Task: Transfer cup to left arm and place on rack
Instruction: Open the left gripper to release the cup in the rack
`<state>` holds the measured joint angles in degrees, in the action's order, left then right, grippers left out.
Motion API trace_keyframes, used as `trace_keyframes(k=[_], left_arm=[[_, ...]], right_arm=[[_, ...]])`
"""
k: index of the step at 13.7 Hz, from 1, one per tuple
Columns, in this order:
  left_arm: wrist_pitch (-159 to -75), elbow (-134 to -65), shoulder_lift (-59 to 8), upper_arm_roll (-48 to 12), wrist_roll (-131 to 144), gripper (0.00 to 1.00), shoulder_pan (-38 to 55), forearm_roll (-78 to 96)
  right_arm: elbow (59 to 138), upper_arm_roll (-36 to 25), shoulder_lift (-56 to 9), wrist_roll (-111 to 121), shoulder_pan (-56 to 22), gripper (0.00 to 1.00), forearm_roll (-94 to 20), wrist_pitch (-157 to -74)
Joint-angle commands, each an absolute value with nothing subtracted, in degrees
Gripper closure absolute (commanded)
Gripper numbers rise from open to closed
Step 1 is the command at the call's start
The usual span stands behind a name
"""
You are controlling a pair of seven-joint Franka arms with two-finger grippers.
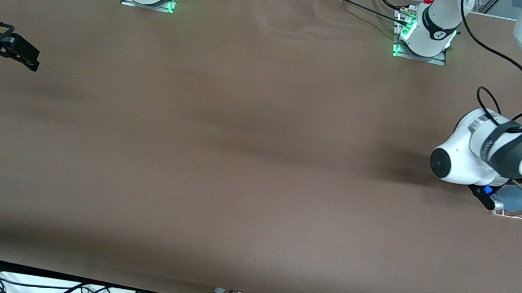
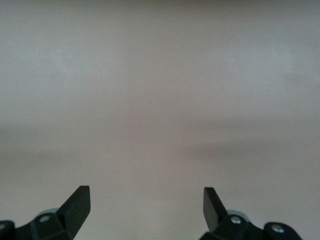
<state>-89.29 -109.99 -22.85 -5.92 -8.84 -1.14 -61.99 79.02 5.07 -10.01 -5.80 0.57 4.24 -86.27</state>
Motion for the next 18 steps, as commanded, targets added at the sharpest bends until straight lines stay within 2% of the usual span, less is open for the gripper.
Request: trace_keyframes(k=[1, 6, 10, 13, 16, 18], left_arm=[[-84.92, -100.76, -22.24, -7.38, -9.14, 0.0, -0.79, -47.96], [-79.81, -88.35, -21.97, -8.0, -0.65, 0.0, -0.35, -20.36], [-80.07, -78.33, -20.84, -8.62, 3.08, 0.0, -1.4, 0.05], [-84.0, -76.82, -19.6, -5.73, 7.7, 0.0, -1.76, 0.88], [-84.73, -75.94, -19.08, -6.32, 12.13, 0.0, -1.67, 0.36], [-84.81, -76.98, -15.84, -6.15, 12.48, 0.0, -2.19, 1.57]], right_arm=[[79.28, 5.27, -9.14, -4.83, 0.97, 0.0, 4.31, -85.78], [79.28, 5.27, -9.14, -4.83, 0.97, 0.0, 4.31, -85.78], [79.28, 5.27, -9.14, -4.75, 0.97, 0.0, 4.31, -85.78], [79.28, 5.27, -9.14, -4.75, 0.97, 0.0, 4.22, -85.78], [79.28, 5.27, -9.14, -4.75, 0.97, 0.0, 4.22, -85.78], [79.28, 5.27, -9.14, -4.75, 0.97, 0.0, 4.22, -85.78]])
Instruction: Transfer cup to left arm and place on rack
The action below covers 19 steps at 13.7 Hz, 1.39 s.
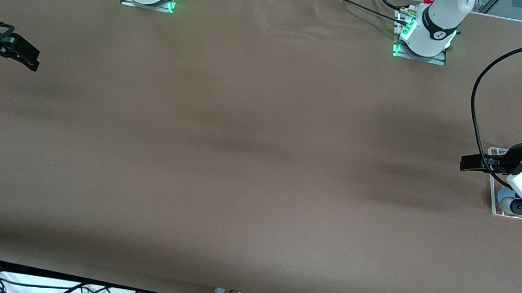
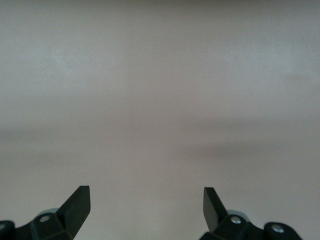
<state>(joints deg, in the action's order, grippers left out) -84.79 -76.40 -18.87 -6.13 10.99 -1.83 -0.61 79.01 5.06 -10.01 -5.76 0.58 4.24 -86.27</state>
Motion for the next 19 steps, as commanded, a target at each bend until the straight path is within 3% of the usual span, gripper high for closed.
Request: trace_keyframes(k=[1, 5, 6, 14, 19], left_arm=[[-84.9, -78.3, -14.95, -6.07, 12.22, 0.0, -3.33, 3.06], [-97.62, -95.67, -3.19, -6.94, 11.87, 0.0, -3.51, 2.81], [-98.43, -96.67, -2.29, -6.94, 11.69, 0.0, -3.43, 2.73], [-94.3, -92.9, -3.17, -7.12, 11.61, 0.0, -2.29, -0.7], [-94.57, -94.22, -2.11, -1.06, 11.51, 0.0, 5.1, -0.7]], right_arm=[[79.28, 5.27, -9.14, -4.75, 0.97, 0.0, 4.22, -85.78], [79.28, 5.19, -9.14, -4.75, 0.97, 0.0, 4.22, -85.87], [79.28, 5.19, -9.14, -4.75, 0.97, 0.0, 4.22, -85.87], [79.28, 5.19, -9.14, -4.75, 0.97, 0.0, 4.22, -85.87], [79.28, 5.19, -9.14, -4.75, 0.97, 0.0, 4.22, -85.87]])
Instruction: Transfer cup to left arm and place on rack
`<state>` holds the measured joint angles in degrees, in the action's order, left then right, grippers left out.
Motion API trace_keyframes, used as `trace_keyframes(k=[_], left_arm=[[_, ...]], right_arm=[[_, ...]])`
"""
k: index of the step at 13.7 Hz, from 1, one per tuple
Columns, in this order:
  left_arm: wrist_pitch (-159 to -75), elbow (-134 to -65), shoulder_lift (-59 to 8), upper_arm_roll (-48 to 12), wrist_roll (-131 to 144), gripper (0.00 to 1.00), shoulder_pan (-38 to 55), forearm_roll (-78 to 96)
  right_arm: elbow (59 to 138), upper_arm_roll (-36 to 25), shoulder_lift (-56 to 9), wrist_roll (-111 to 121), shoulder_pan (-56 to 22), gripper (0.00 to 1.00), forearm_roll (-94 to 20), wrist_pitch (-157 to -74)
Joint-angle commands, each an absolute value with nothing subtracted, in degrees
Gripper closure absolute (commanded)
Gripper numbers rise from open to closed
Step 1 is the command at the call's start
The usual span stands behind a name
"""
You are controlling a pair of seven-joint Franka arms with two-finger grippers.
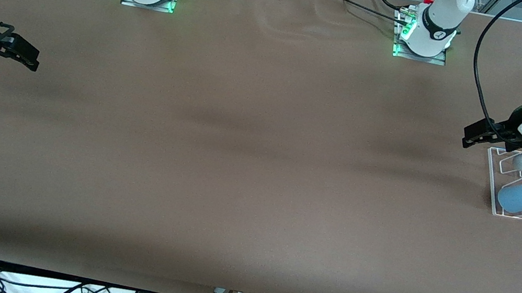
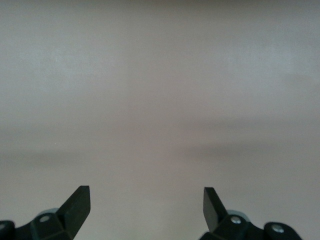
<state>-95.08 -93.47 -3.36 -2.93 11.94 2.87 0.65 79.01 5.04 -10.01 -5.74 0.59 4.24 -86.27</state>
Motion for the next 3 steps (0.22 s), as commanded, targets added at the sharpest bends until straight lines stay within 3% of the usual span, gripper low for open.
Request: trace_keyframes(k=[1, 3], left_arm=[[-94.66, -94.31, -2.11, -1.14, 11.51, 0.0, 5.1, -0.7], [-94.66, -94.92, -2.02, -1.14, 9.24, 0.0, 5.1, -0.7]], right_arm=[[79.28, 5.19, -9.14, -4.75, 0.97, 0.0, 4.22, -85.87], [79.28, 5.19, -9.14, -4.75, 0.97, 0.0, 4.22, -85.87]])
